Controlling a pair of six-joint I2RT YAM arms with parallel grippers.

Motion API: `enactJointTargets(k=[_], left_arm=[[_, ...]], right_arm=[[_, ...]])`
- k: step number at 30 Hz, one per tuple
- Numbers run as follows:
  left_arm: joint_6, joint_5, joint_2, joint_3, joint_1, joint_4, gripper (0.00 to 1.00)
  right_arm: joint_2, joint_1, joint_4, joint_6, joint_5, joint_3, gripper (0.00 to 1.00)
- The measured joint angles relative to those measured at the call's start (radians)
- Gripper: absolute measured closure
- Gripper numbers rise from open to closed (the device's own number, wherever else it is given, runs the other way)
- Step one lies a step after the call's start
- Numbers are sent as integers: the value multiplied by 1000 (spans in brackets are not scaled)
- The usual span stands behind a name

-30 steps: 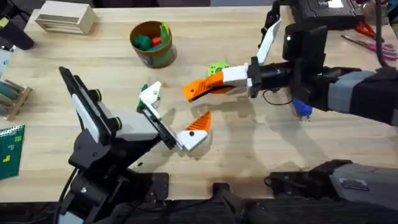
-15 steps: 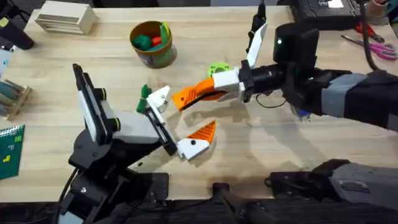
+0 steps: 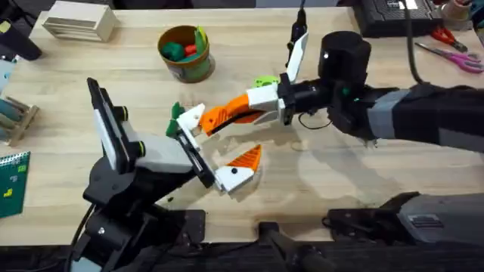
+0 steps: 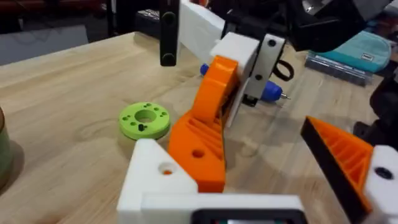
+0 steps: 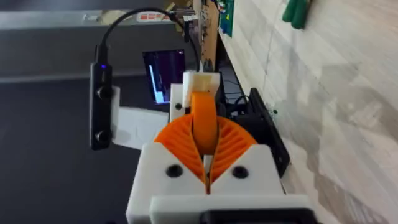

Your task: Pick up the gripper from the table and insert it into the empty holder that is missing its gripper. Then pick up a screw, insert it into the mounting hole, and use the screwdriver to tighten it. Finally, clean up the table by picking up the vegetable and placing it into the bucket.

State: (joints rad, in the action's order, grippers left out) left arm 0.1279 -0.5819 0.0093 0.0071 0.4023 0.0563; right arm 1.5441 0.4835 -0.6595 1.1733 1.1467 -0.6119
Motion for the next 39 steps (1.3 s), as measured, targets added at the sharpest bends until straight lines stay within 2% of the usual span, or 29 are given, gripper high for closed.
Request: enactJointTargets(k=[11, 19, 31, 39], left_arm=[[16, 7, 3, 0, -1, 0, 14], [25, 64, 4, 0, -15, 0, 14], [31, 81, 3, 0, -16, 0, 14], [28, 82, 4, 0, -16, 0, 14]], right_arm=[[127, 51, -5, 37, 14, -116, 986], [207, 80, -7, 39, 14, -198, 986], [219, 83, -7, 39, 13, -210, 986], [221, 89, -21, 39, 14, -210, 858]])
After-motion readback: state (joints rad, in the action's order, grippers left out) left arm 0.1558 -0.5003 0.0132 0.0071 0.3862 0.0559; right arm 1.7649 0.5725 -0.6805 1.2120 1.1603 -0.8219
